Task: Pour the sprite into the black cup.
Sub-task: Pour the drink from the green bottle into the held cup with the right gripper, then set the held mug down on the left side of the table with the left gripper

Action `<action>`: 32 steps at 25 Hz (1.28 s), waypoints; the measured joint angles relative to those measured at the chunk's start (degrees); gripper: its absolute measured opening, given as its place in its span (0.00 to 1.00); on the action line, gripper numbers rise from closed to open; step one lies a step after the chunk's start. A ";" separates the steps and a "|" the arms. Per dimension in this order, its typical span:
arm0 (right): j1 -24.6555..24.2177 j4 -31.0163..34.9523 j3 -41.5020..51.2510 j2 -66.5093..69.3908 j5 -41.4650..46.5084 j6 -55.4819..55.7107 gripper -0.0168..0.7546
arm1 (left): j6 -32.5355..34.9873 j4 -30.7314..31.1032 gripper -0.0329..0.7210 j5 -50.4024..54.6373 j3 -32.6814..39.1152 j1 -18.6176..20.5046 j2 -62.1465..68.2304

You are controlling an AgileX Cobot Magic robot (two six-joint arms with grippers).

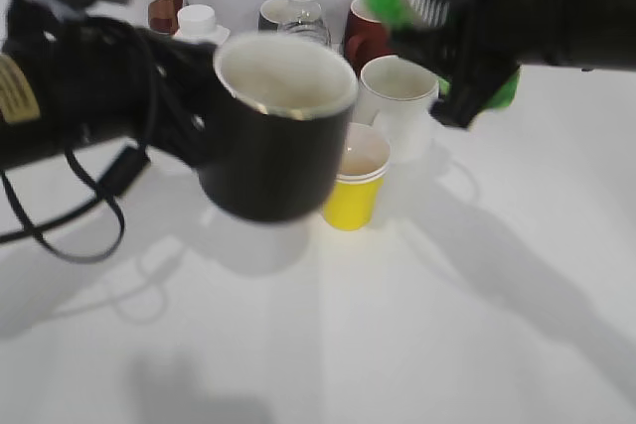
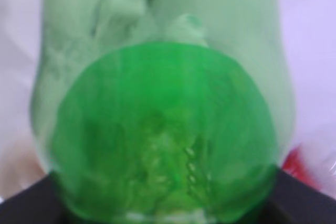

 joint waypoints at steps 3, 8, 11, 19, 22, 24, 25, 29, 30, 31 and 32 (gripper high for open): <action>-1.04 6.45 0.00 -1.16 -0.32 11.47 0.54 | 0.02 -1.79 0.12 -4.70 0.00 4.38 0.82; -8.44 9.38 2.19 -1.23 -2.37 20.77 0.54 | 0.15 -6.45 0.12 -14.88 2.09 15.57 5.76; -13.34 9.44 5.19 -1.23 -5.35 25.04 0.54 | 0.37 -7.71 0.12 -20.18 3.48 22.56 11.06; -14.58 2.60 11.68 -1.23 -21.28 39.47 0.54 | 0.67 -8.57 0.12 -37.85 3.64 27.71 27.06; -14.58 1.55 12.21 -1.23 -22.23 40.53 0.54 | 0.67 -8.32 0.12 -40.66 3.64 27.66 31.31; -14.58 1.39 12.26 -1.23 -22.47 40.79 0.54 | 0.71 -8.27 0.12 -42.32 3.64 27.66 33.44; -14.58 1.33 12.26 -1.23 -22.59 40.85 0.54 | 0.71 -8.33 0.12 -42.69 3.64 27.66 34.04; -14.58 1.33 12.26 -1.23 -22.59 40.89 0.54 | 0.71 -8.44 0.12 -44.15 5.40 27.66 35.13; -14.58 1.33 12.26 -1.23 -22.59 40.96 0.54 | 0.41 -8.48 0.12 -44.93 6.32 27.66 35.25; -14.58 1.33 12.26 -1.23 -22.59 40.96 0.54 | 0.29 -8.50 0.12 -45.87 7.19 27.66 35.27; -14.58 1.33 12.26 -1.23 -22.59 40.96 0.54 | 0.15 -8.55 0.12 -46.65 7.96 27.66 35.32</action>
